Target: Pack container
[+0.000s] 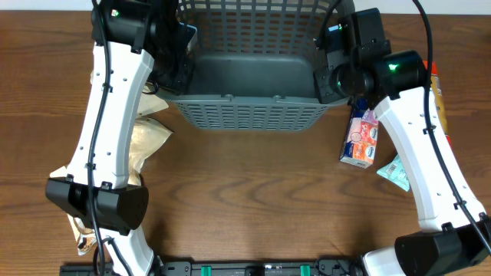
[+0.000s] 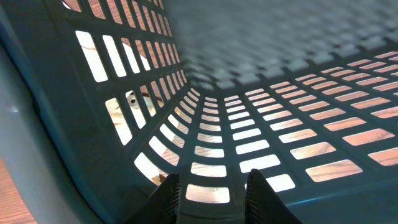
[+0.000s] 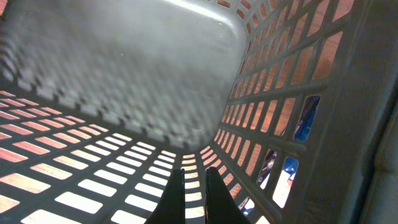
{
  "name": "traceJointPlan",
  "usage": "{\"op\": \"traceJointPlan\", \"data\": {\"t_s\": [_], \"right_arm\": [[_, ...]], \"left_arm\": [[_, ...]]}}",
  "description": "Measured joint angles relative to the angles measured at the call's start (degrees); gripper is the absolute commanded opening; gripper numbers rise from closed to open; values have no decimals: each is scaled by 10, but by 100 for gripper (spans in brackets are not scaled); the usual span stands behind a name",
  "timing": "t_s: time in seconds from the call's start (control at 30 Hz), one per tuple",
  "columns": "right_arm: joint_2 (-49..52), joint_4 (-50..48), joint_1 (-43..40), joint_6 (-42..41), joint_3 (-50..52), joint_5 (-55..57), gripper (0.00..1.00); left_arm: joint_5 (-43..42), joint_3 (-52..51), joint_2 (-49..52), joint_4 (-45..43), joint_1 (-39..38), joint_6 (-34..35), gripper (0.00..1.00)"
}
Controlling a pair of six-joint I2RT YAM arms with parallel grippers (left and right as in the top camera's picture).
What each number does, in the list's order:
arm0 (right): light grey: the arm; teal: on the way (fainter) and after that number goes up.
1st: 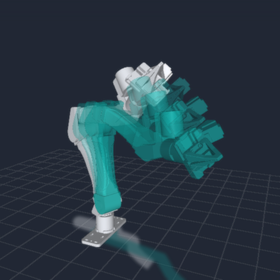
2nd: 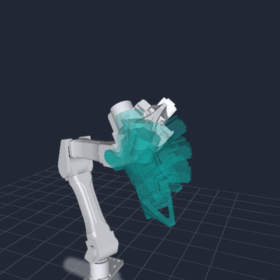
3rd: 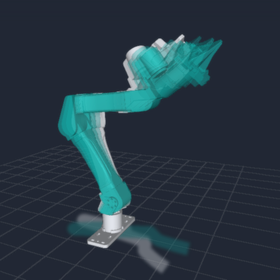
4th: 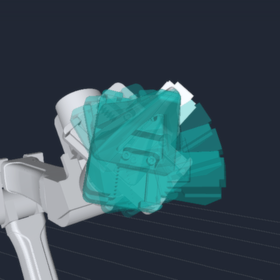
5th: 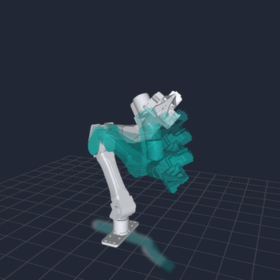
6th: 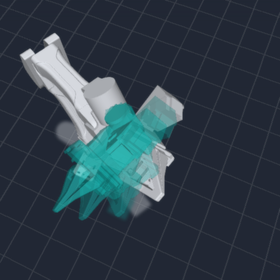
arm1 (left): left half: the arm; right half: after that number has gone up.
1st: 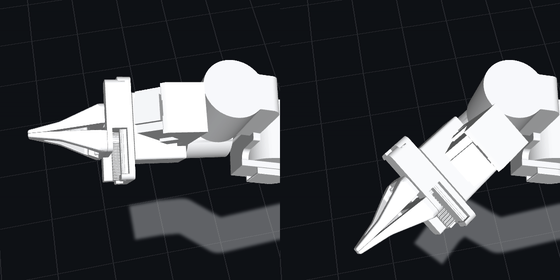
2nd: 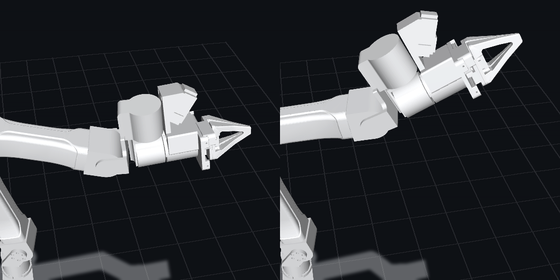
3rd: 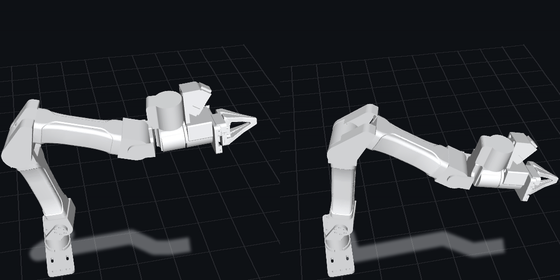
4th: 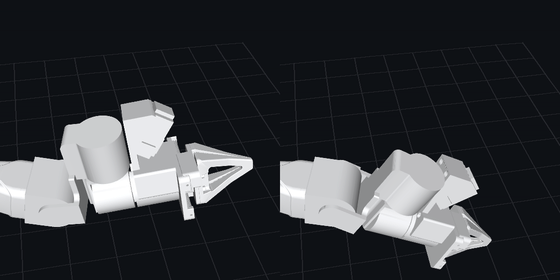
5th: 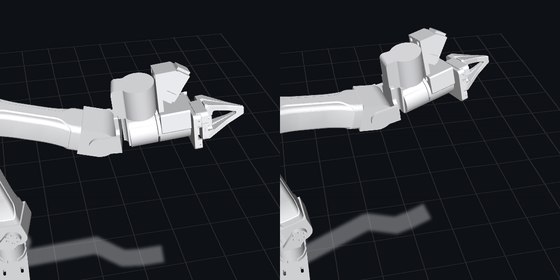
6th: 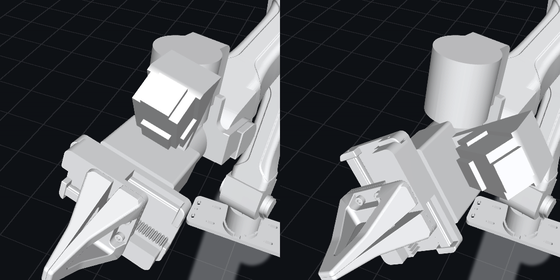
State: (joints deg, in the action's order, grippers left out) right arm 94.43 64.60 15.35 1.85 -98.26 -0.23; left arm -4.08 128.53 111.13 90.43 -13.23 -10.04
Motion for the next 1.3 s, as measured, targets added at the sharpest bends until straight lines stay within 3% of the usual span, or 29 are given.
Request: {"op": "traceJointPlan", "data": {"t_s": [0.3, 0.4, 0.47, 0.57, 0.63, 0.87, 1.1, 1.3], "right_arm": [[0, -55, 0, 1, 0, 7, 4], [0, -91, 0, 3, 0, 16, 10], [0, -109, 0, 7, 0, 20, 11], [0, -133, 0, 8, 0, 24, 33], [0, -153, 0, 17, 0, 26, 36], [1, -155, 0, 34, -23, 35, 85], [5, -39, -2, 47, -170, 94, 99], [0, 93, -52, 30, -285, 158, 99]], "left_arm": [[0, 0, 0, -43, 0, 0, 25], [0, 0, 0, -73, 0, -2, 42], [0, 0, 0, -85, 0, -2, 42], [1, 0, 0, -99, 0, -7, 50], [0, 0, 0, -106, 0, -8, 51], [27, 0, -2, -141, 0, -25, 73], [53, 0, -51, -157, 0, -27, 90], [97, 0, -159, -114, 5, -12, 92]]}}
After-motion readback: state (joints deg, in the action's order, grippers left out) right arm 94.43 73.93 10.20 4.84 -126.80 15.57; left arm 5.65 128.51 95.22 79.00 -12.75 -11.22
